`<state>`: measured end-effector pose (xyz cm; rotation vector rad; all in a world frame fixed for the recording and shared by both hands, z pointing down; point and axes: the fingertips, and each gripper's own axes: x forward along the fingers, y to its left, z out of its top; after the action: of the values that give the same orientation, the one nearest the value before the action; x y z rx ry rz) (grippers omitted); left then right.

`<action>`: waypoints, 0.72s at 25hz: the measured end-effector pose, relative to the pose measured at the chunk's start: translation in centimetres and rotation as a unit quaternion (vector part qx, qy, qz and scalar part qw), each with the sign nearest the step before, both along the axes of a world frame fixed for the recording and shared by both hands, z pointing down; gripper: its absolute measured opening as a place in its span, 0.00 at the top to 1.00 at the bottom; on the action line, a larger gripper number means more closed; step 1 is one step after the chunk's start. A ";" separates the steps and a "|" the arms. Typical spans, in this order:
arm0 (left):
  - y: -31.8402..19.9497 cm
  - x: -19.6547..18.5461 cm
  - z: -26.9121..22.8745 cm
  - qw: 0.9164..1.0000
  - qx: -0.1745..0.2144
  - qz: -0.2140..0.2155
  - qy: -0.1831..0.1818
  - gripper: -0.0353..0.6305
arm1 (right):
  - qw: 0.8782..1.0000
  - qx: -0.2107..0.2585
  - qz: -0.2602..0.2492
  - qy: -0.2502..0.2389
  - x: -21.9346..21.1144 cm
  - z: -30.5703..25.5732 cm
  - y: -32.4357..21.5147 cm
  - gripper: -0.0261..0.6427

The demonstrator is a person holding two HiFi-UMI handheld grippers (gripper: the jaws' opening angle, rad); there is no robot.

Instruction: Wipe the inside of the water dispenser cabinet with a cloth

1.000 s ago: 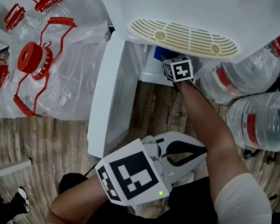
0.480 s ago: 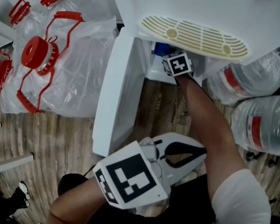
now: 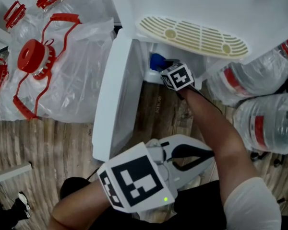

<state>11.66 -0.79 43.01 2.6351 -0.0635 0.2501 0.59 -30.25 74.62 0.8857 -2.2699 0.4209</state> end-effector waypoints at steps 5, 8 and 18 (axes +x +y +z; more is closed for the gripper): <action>0.2 0.2 0.1 1.000 0.004 0.003 -0.002 0.94 | 0.998 0.021 0.045 -0.029 1.8 -3.0 -1.7 0.83; 0.4 0.3 0.3 1.000 0.003 0.001 -0.008 0.94 | 0.992 0.063 0.097 -0.048 3.3 -5.6 -4.4 0.83; 0.9 0.2 0.2 1.000 0.005 -0.002 -0.012 0.94 | 0.991 0.118 0.045 -0.053 0.7 -8.5 -4.4 0.83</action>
<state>11.86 0.10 43.21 2.6417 -0.0783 0.2815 1.29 -34.63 66.15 1.1101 -2.4193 0.2473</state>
